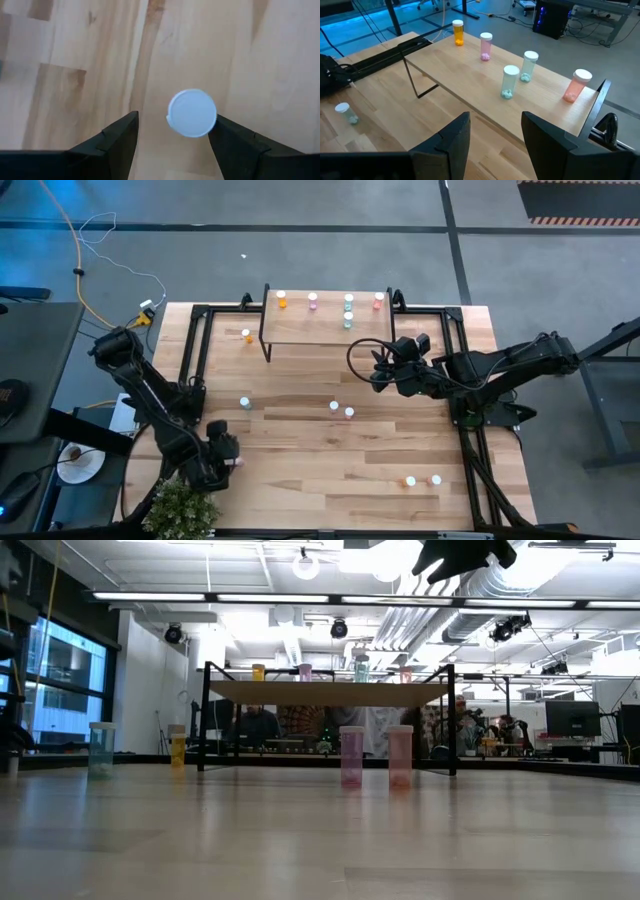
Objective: Pick and place medicine bottles onto shelf by color
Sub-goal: Put the bottom purple pill bottle on the shelf aligned with the other purple pill bottle
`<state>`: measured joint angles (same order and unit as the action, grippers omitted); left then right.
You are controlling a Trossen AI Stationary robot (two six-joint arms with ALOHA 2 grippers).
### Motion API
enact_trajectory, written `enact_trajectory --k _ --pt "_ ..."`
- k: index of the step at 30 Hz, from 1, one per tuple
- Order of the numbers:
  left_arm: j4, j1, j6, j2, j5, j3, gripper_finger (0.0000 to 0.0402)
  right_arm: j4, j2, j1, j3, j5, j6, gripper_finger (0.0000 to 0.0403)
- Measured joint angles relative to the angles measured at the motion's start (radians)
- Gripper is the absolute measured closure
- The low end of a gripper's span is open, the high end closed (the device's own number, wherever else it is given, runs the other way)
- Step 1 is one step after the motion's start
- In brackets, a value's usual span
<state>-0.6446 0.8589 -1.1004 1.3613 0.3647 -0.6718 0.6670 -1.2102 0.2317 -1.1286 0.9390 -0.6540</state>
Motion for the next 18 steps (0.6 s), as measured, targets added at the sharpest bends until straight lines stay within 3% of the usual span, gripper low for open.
enact_trajectory --k 10,18 --pt "0.064 0.030 -0.023 0.000 0.094 0.018 0.0177 -0.024 0.000 0.000 0.000 -0.003 0.006 0.0233" --pt "0.067 0.040 -0.048 0.000 0.105 0.019 0.0184 -0.026 0.000 0.000 0.000 -0.003 0.007 0.0233"
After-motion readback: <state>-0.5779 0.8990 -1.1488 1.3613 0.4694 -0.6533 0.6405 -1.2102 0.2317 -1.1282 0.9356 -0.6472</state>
